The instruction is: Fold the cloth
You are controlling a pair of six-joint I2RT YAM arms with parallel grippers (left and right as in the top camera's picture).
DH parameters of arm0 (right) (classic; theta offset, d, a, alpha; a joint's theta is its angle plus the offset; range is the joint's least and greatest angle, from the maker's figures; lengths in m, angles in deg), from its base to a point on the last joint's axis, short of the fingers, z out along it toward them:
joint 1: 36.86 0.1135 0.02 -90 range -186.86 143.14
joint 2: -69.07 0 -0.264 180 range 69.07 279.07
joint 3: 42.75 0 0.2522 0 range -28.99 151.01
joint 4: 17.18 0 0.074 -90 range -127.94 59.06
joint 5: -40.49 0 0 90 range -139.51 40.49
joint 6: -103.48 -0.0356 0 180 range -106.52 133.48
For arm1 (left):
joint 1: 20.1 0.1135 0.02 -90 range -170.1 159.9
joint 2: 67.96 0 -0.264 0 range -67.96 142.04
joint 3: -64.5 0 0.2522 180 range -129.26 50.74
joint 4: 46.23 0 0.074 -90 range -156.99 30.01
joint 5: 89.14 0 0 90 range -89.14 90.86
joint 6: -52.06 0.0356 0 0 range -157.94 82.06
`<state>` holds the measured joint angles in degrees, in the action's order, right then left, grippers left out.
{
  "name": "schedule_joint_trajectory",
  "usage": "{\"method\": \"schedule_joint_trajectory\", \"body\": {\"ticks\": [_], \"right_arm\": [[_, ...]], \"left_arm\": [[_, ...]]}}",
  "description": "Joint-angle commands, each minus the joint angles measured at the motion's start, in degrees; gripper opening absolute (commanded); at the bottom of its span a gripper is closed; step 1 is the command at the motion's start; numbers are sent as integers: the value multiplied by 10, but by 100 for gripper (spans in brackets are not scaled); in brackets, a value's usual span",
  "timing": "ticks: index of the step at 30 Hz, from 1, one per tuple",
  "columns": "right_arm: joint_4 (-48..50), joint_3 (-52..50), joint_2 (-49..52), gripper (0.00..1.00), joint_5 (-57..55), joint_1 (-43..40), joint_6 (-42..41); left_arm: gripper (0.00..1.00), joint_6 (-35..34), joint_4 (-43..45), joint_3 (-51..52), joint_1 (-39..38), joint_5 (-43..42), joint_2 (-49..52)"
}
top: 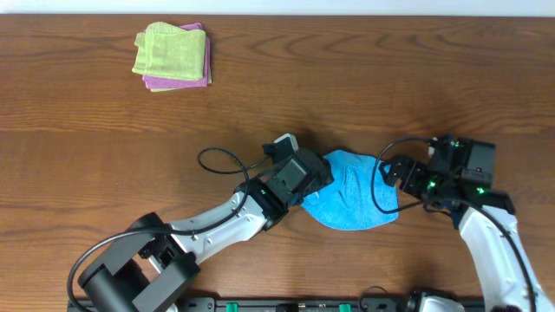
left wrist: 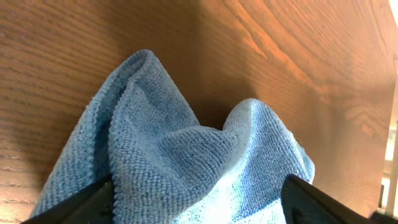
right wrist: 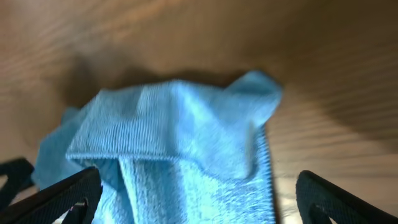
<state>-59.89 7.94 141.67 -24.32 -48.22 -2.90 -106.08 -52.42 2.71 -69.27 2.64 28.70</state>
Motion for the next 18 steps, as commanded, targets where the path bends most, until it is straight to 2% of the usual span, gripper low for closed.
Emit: {"method": "schedule_joint_trajectory", "body": {"ticks": [1, 2, 4, 6, 8, 14, 18], "right_arm": [[3, -10, 21, 99, 78, -4, -10], [7, -12, 28, 99, 97, -4, -10], [16, -14, 34, 99, 118, -4, -23], [20, -18, 35, 99, 119, -7, -56], [10, -24, 35, 99, 129, -16, -94], [-29, -63, 34, 99, 144, -73, -158], [38, -107, 34, 99, 164, -98, -207]], "left_arm": [[72, -4, 0, 1, 4, 19, 4], [66, -5, 0, 1, 4, 19, 4], [64, -5, -1, 1, 4, 19, 4], [70, -5, -5, 1, 4, 25, 4], [82, -5, -15, 1, 4, 38, 4], [85, -5, -24, 1, 5, 44, 4], [89, -5, -24, 1, 5, 46, 4]]}}
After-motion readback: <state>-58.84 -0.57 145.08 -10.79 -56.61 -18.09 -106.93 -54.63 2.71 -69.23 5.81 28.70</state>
